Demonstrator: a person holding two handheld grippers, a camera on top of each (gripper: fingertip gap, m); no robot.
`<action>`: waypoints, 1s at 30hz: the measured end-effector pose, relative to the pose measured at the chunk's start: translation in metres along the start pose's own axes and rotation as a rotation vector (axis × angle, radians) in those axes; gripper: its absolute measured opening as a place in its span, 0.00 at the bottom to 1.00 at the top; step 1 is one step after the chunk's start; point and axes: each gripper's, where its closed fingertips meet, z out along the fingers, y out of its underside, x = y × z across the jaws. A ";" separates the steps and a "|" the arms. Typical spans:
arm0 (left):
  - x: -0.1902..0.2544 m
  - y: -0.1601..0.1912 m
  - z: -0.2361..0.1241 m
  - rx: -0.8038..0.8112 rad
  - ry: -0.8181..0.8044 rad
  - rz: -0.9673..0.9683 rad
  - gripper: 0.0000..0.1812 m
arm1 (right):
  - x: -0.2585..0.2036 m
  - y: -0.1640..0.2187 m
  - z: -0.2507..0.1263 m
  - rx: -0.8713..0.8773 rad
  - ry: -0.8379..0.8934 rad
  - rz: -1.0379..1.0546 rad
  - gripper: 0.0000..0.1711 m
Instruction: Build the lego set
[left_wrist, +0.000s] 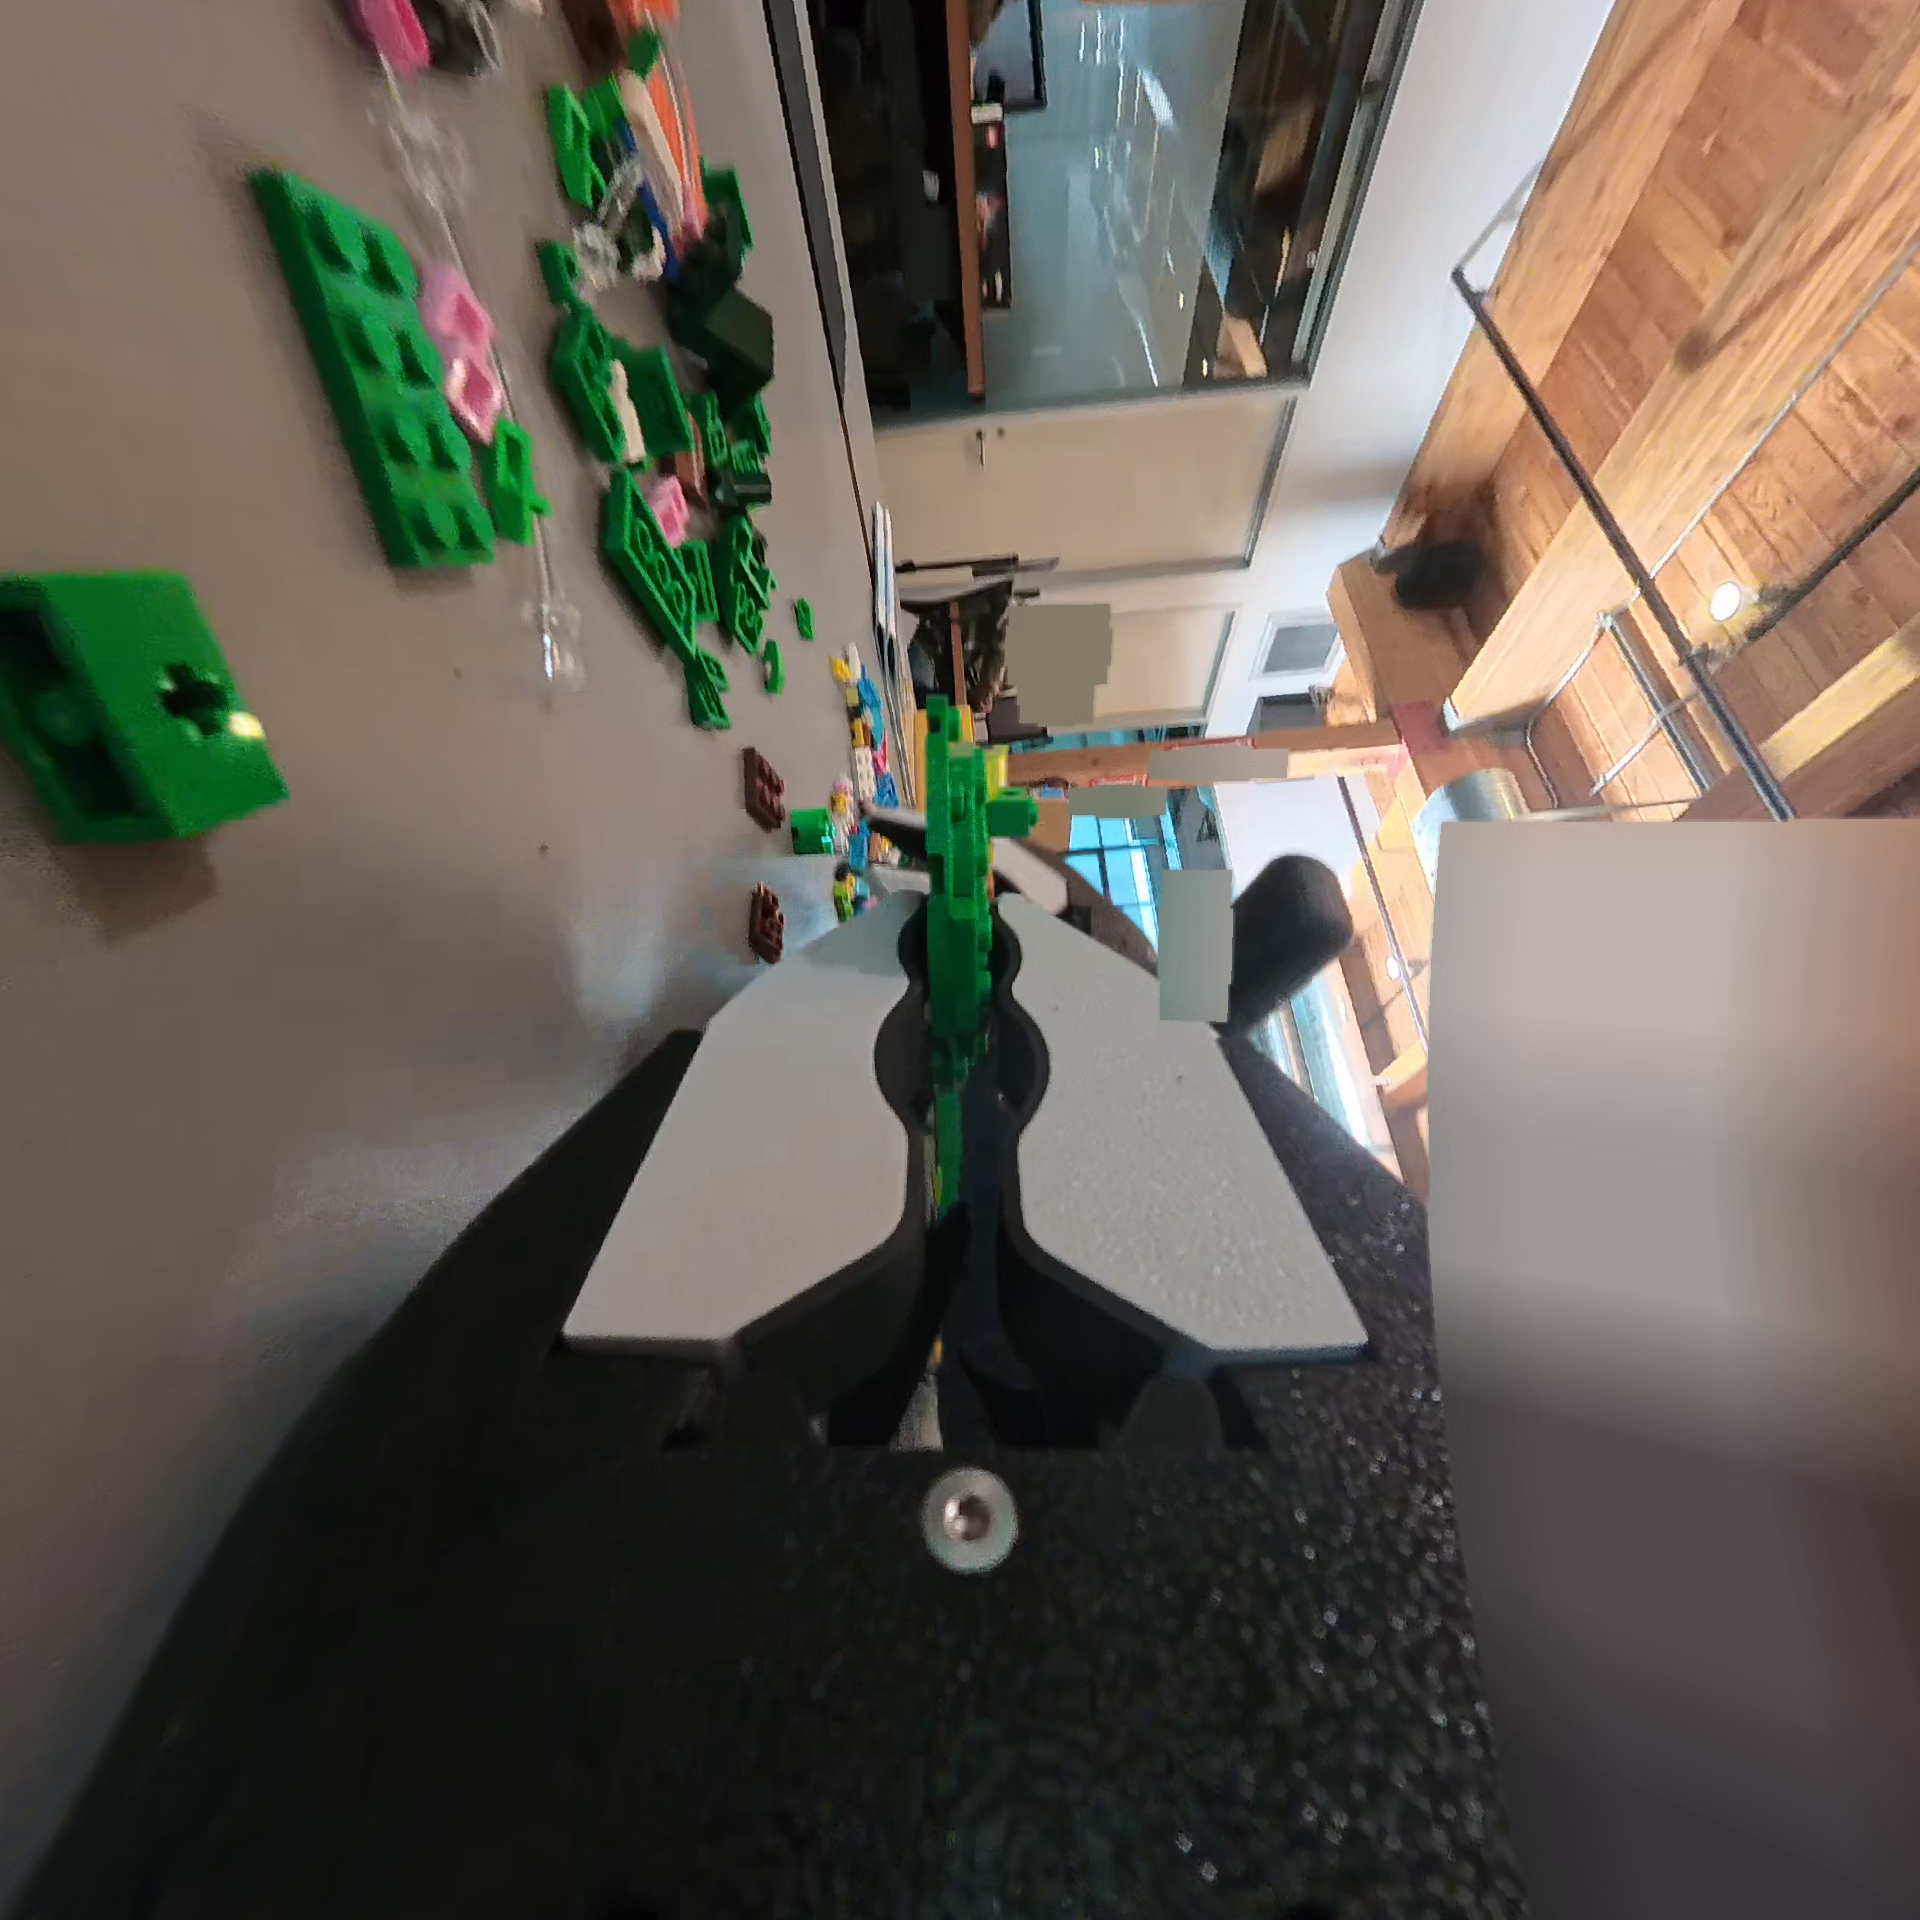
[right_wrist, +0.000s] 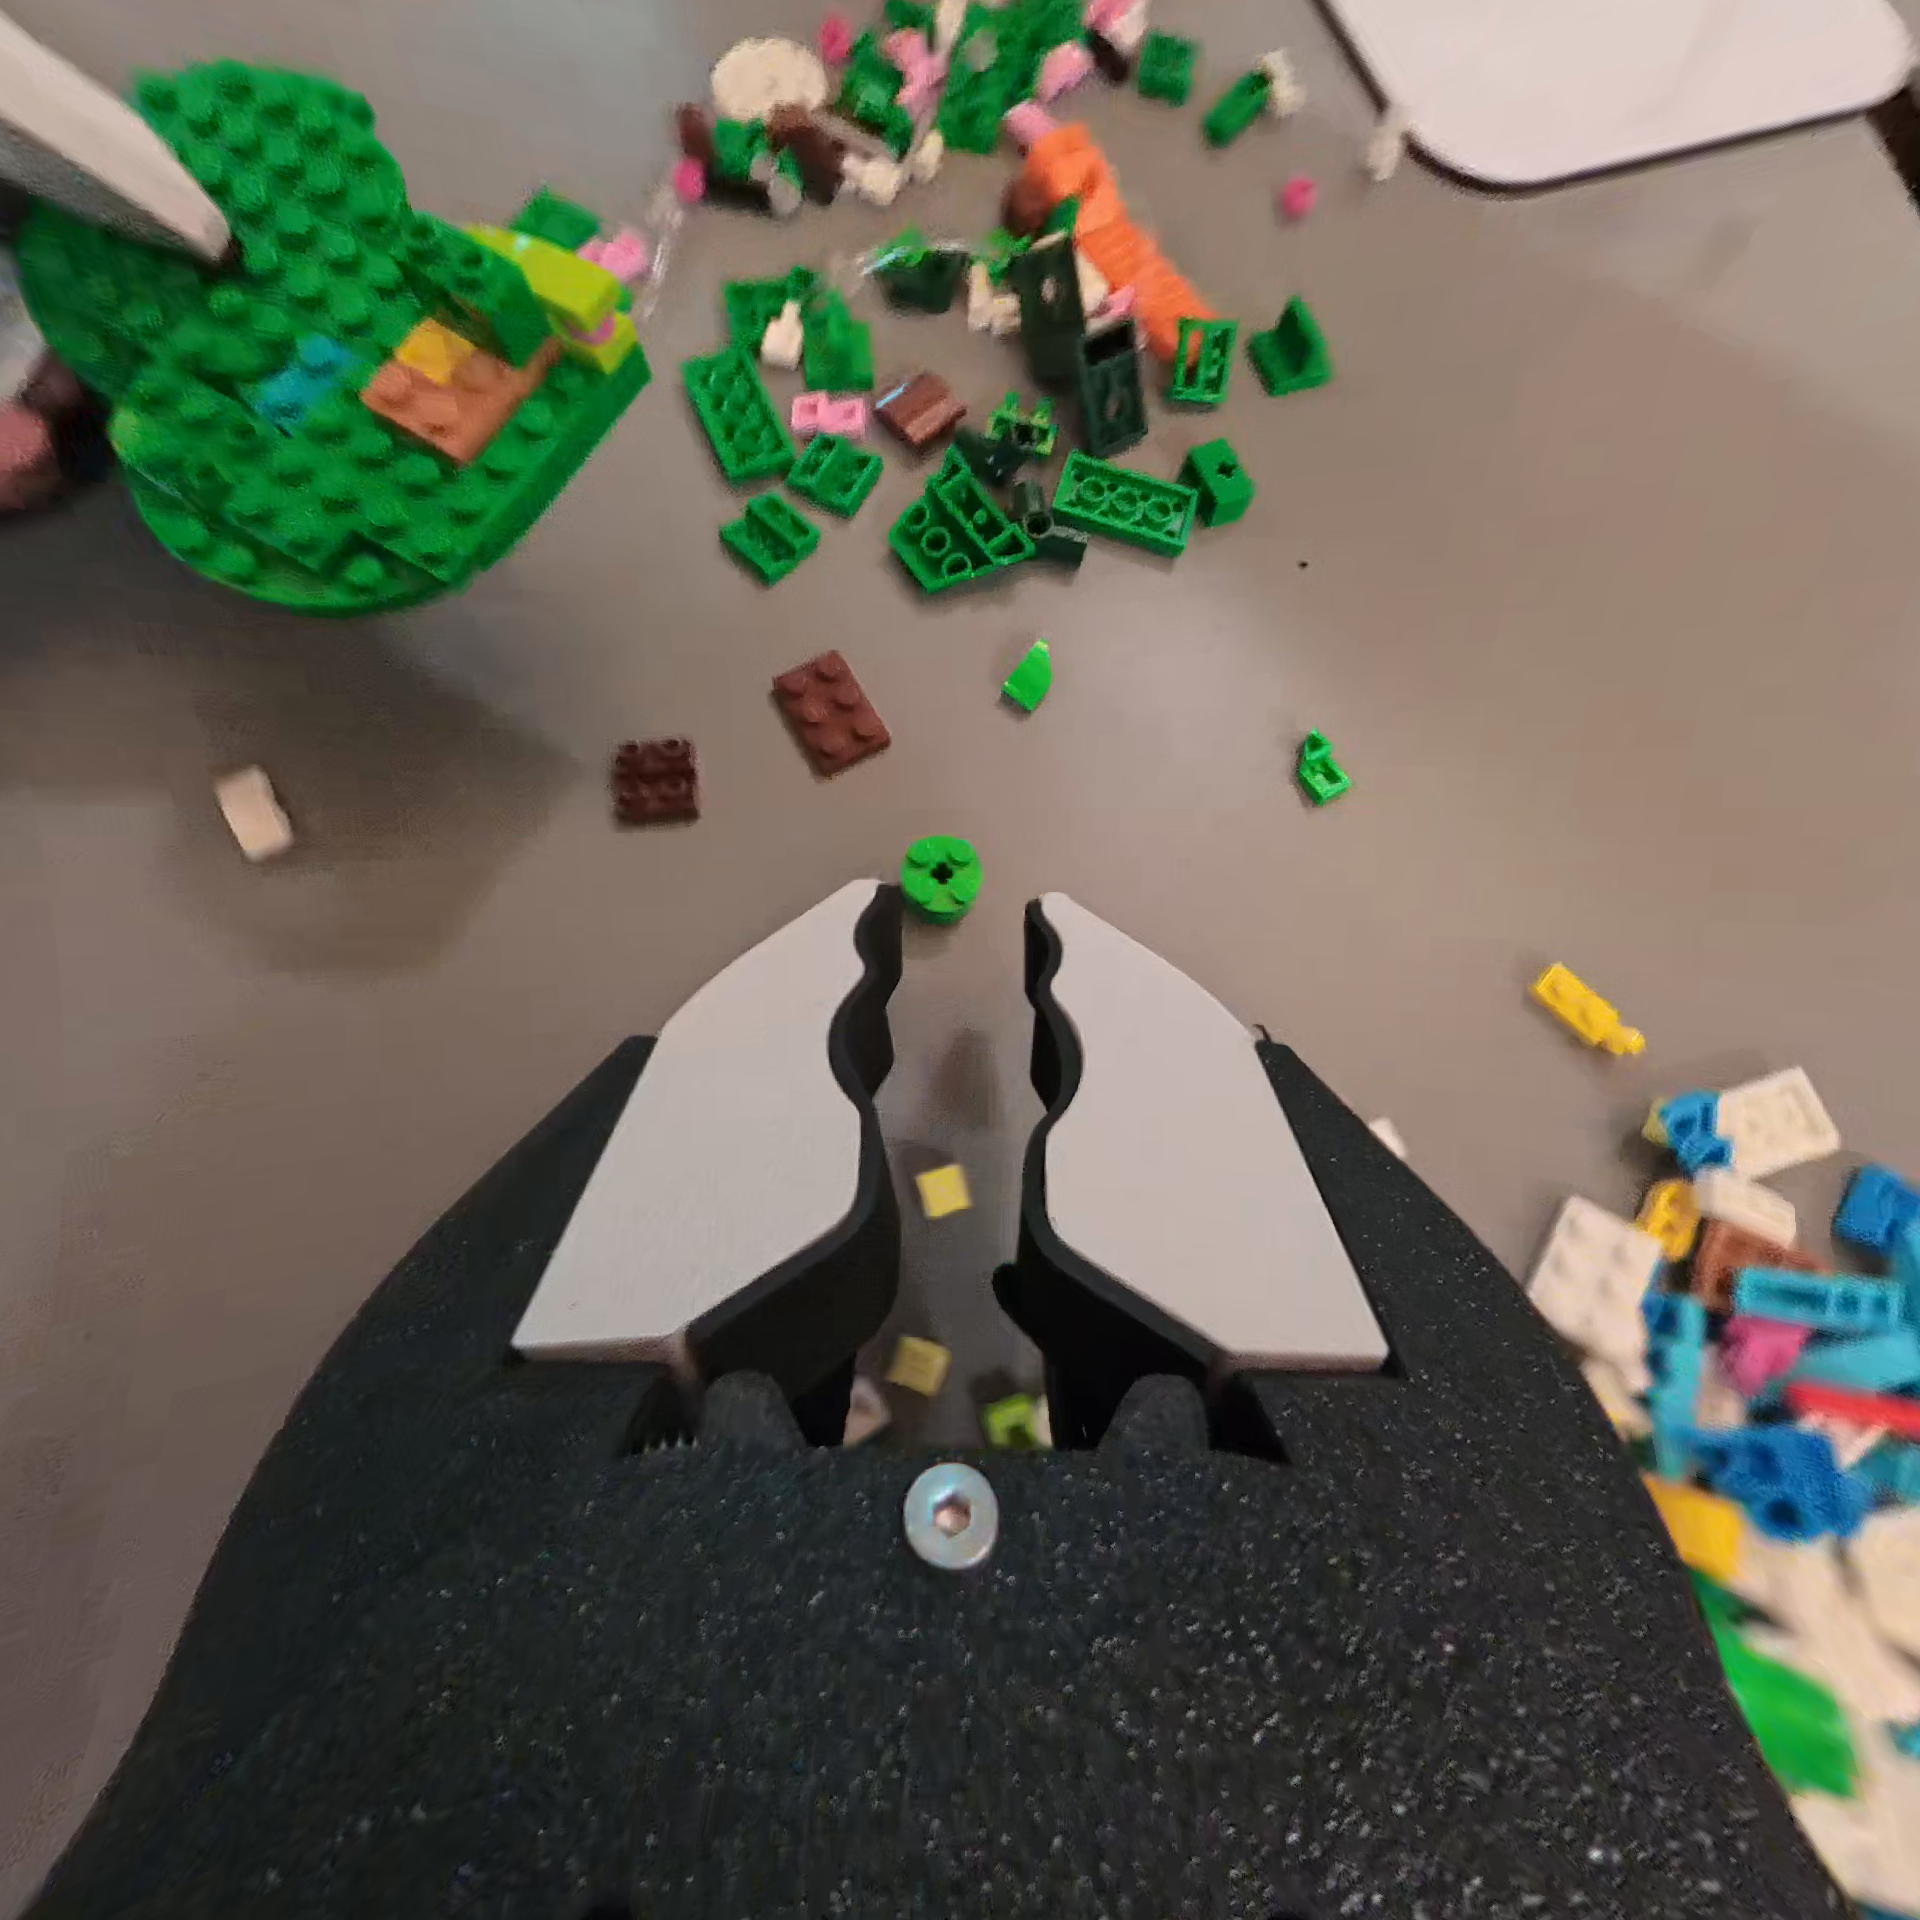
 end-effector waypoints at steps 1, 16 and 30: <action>0.000 -0.003 0.000 0.020 -0.001 0.004 0.04 | -0.004 -0.001 -0.001 0.014 0.034 0.048 0.12; -0.005 -0.012 0.008 0.071 0.039 -0.039 0.04 | -0.005 0.003 0.019 -0.010 0.203 0.088 0.15; 0.019 -0.042 0.017 0.347 0.097 -0.012 0.04 | -0.020 -0.097 -0.011 0.287 0.287 0.107 0.09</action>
